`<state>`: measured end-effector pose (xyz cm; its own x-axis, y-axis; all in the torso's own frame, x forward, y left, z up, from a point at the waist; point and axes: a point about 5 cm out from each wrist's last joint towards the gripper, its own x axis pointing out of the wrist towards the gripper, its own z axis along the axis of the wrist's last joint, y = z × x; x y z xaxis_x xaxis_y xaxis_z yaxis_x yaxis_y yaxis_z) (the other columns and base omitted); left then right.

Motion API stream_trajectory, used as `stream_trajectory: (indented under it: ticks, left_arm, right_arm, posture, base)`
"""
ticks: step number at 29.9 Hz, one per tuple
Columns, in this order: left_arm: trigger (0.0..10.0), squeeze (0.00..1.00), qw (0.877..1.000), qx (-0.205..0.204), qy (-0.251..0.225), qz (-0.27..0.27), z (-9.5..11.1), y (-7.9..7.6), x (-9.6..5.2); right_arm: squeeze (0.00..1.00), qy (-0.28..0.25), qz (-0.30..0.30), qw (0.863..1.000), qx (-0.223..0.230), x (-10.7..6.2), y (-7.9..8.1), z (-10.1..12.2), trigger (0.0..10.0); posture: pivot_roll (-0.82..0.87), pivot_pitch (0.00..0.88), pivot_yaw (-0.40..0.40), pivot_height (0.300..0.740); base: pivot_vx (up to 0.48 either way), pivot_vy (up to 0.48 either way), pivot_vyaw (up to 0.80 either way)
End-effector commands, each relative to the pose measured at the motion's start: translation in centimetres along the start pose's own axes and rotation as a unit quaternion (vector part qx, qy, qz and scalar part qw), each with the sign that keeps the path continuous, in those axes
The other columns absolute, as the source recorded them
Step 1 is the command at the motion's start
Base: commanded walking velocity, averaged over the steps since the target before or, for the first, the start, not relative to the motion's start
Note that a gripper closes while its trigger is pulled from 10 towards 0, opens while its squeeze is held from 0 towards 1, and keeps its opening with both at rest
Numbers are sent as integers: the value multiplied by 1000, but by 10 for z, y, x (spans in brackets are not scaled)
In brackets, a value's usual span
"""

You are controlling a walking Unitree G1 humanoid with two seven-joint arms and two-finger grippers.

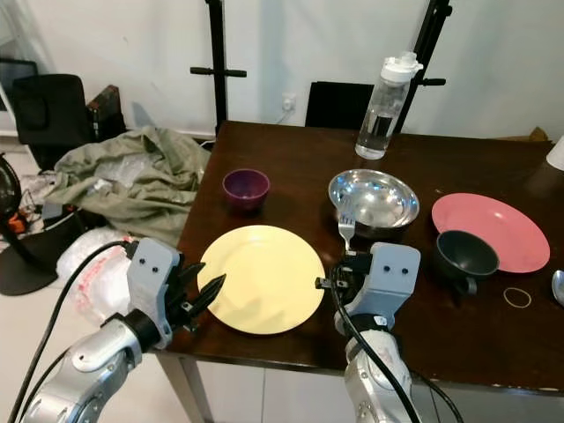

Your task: Setting the table

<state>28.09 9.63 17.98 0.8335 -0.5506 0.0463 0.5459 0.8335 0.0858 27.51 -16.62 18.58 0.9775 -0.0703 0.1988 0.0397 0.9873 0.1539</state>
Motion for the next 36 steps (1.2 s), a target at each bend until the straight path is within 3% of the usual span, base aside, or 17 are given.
stream_trajectory:
  ticks: [1, 36]
  left_arm:
    - [10000, 0, 1000, -5, 9, 6, -4, 2, -1]
    - [10000, 0, 1000, -4, 8, 9, -4, 5, 0]
  right_arm:
    - [0, 9, -3, 1000, 6, -2, -2, -6, 10000]
    - [0, 17, 7, 1000, 4, -2, 1, -11, 10000]
  posture:
    - [28, 123, 69, 740]
    - [32, 111, 74, 740]
  base:
    - [-311, 0, 0]
    - [-295, 0, 0]
